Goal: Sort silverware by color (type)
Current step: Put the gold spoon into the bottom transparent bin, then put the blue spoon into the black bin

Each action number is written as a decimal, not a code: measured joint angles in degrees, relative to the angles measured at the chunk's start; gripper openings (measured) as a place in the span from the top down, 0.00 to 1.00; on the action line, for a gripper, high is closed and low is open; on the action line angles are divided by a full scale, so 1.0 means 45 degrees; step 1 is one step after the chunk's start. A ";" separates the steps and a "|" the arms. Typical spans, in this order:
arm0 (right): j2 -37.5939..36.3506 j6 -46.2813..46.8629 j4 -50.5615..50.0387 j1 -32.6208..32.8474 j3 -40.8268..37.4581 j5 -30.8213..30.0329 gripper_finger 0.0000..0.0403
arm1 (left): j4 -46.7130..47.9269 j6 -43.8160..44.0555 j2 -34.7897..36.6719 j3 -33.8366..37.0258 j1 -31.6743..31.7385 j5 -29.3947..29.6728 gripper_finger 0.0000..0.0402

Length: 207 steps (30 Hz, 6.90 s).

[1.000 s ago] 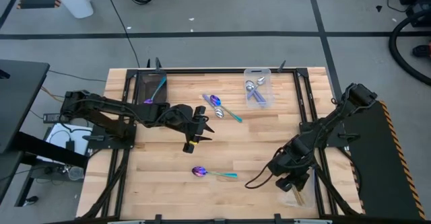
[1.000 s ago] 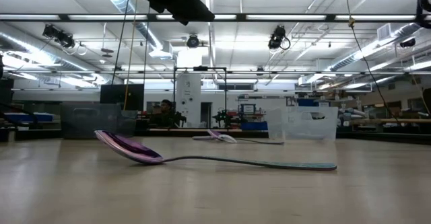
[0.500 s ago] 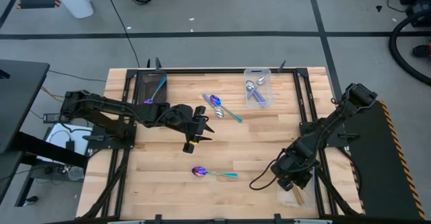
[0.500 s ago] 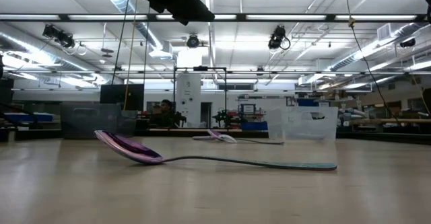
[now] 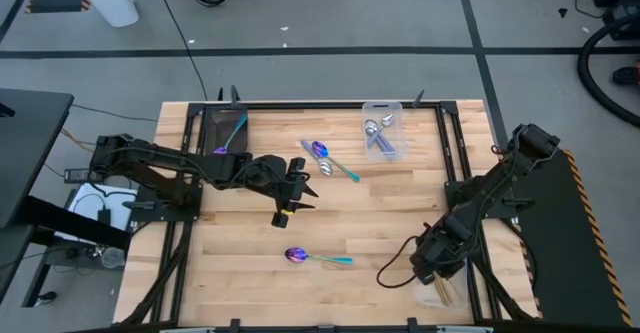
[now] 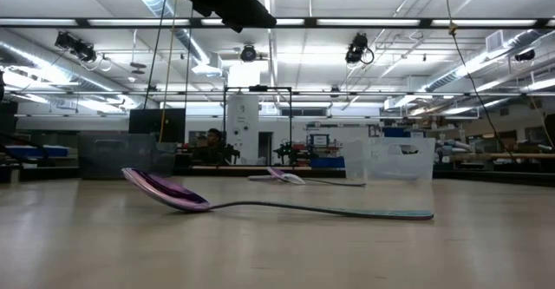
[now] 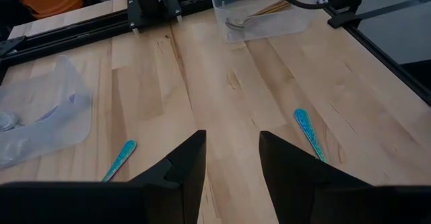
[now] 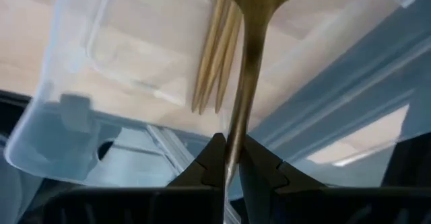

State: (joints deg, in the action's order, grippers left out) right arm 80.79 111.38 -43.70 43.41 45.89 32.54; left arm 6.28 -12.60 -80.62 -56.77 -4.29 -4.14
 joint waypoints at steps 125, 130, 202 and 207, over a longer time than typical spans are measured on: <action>-0.1355 -1.9280 0.1225 -0.9918 0.5639 -0.8822 0.75 | -0.4794 0.6008 -0.0005 0.4876 -0.5054 0.3695 0.64; -0.1355 -2.0117 0.1614 -1.0634 0.5639 -0.9259 0.75 | -0.4994 0.6311 -0.0005 0.5002 -0.5358 0.4016 0.64; 0.5571 -2.1390 0.5196 -1.1991 0.5450 -0.9908 0.62 | -0.5197 0.4308 -0.0005 0.4988 -0.4580 0.5353 0.64; 0.5571 -2.1310 0.6115 -1.1991 0.4538 -1.0194 0.64 | -0.5124 0.4303 -0.0005 0.4988 -0.4580 0.5357 0.64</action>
State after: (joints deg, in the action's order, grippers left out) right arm 105.86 15.49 -16.19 -10.55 66.31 -13.33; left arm -16.78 6.76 -80.64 -34.33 -24.91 19.97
